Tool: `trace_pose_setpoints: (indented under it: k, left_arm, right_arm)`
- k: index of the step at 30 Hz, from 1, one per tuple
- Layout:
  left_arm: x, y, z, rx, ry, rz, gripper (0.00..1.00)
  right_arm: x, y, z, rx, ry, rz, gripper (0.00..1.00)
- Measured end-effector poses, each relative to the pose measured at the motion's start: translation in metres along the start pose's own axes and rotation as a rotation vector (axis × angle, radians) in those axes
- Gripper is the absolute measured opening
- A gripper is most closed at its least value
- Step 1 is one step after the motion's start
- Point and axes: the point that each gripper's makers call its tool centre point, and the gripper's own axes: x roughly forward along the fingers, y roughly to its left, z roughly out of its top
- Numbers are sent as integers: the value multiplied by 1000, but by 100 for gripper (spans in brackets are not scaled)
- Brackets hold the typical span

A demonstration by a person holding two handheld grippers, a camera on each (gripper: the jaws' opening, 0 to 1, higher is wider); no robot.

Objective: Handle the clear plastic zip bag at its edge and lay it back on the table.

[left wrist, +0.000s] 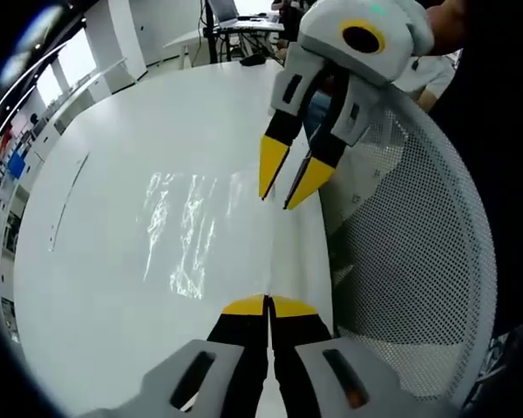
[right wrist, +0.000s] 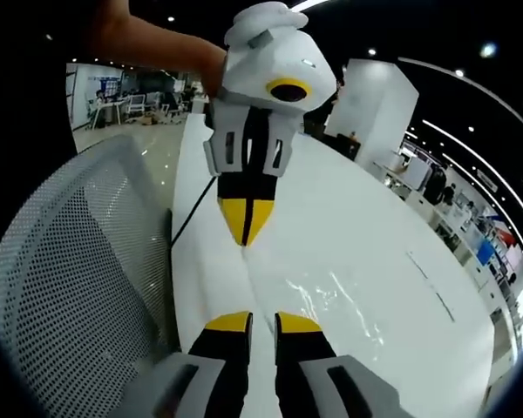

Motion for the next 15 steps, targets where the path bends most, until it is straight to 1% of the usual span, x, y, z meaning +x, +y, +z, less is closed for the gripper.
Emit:
trace_pose_setpoints:
  k: [8, 11, 13, 15]
  left_arm:
    - [0, -3, 3, -1, -15, 4, 0]
    - [-1, -3, 4, 4, -34, 12, 0]
    - [0, -3, 4, 37, -52, 17, 0]
    - [1, -3, 2, 64, -57, 27, 1]
  right_arm:
    - [3, 2, -5, -43, 24, 19, 0]
    - [3, 3, -6, -64, 30, 25, 0]
    - [3, 4, -6, -79, 31, 29, 0]
    - [4, 5, -7, -91, 35, 34, 0]
